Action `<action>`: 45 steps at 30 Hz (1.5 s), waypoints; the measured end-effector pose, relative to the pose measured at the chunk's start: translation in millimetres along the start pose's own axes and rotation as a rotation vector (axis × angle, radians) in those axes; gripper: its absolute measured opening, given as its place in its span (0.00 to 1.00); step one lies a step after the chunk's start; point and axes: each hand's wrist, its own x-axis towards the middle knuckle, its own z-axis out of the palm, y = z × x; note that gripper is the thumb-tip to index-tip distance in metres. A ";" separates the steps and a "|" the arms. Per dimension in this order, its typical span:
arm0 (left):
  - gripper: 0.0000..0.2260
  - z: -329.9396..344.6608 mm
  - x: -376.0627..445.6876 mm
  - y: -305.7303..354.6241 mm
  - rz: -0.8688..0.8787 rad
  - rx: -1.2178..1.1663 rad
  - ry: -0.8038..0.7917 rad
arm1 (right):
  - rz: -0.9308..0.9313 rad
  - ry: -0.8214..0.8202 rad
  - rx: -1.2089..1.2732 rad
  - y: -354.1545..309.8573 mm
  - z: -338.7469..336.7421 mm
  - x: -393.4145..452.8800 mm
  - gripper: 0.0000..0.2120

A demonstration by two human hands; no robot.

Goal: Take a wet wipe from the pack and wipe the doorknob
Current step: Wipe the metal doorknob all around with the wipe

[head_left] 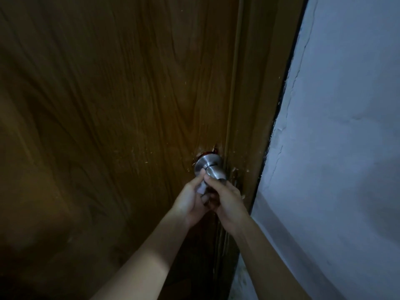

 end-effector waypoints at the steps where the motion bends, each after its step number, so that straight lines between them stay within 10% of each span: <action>1: 0.15 -2.8 -1.5 -0.1 0.015 0.000 -0.012 | -0.011 0.008 -0.002 0.5 1.0 0.3 0.20; 23: 0.09 3.9 -2.1 36.4 0.174 -0.064 0.484 | -0.422 0.186 -0.335 -0.5 1.4 10.7 0.16; 29: 0.06 11.7 1.1 35.8 0.743 0.872 0.620 | -0.446 0.192 -0.321 0.3 2.3 9.4 0.17; 36: 0.06 -10.2 10.7 39.7 1.231 1.640 0.325 | -0.439 0.162 -0.306 0.7 -1.4 9.1 0.17; 45: 0.37 -45.7 -0.7 61.9 1.166 2.413 0.026 | -0.437 0.143 -0.300 2.3 -3.7 10.2 0.19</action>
